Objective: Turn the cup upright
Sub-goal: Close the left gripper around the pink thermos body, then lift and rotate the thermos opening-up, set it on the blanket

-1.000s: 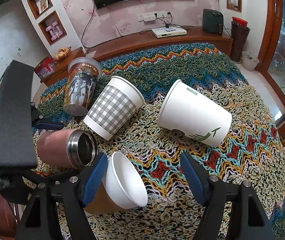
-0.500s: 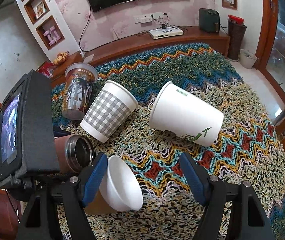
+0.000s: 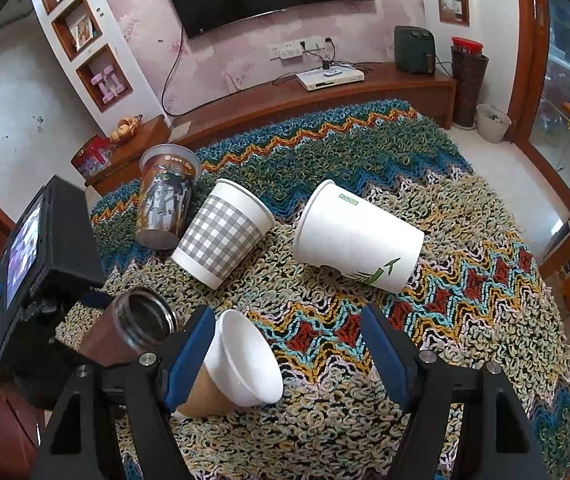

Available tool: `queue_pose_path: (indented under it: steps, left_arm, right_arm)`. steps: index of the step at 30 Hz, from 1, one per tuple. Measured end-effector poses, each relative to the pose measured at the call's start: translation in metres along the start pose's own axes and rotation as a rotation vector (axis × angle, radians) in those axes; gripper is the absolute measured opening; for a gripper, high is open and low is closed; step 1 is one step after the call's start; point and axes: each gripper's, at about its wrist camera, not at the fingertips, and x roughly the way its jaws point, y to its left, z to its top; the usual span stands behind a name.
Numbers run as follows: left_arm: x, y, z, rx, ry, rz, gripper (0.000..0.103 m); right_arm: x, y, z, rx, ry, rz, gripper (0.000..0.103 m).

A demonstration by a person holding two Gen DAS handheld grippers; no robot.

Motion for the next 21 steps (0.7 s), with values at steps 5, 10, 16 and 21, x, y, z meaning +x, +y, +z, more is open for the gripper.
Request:
queue_pose_path:
  steps: [5, 10, 16, 21]
  left_arm:
    - [-0.004, -0.012, -0.024, -0.081, 0.006, -0.039, 0.075]
    - [-0.003, -0.015, -0.045, -0.176, 0.037, -0.099, 0.074]
    - [0.008, -0.019, -0.057, -0.245, 0.082, -0.175, 0.074]
    - [0.011, -0.020, -0.072, -0.355, 0.105, -0.272, 0.074]
  right_arm:
    - [-0.013, 0.006, -0.004, -0.018, -0.015, 0.016, 0.076]
    - [-0.027, 0.011, -0.008, -0.036, -0.027, 0.023, 0.076]
    - [-0.041, 0.012, -0.011, -0.030, -0.045, 0.028, 0.076]
    - [-0.047, 0.010, -0.011, -0.028, -0.054, 0.017, 0.076]
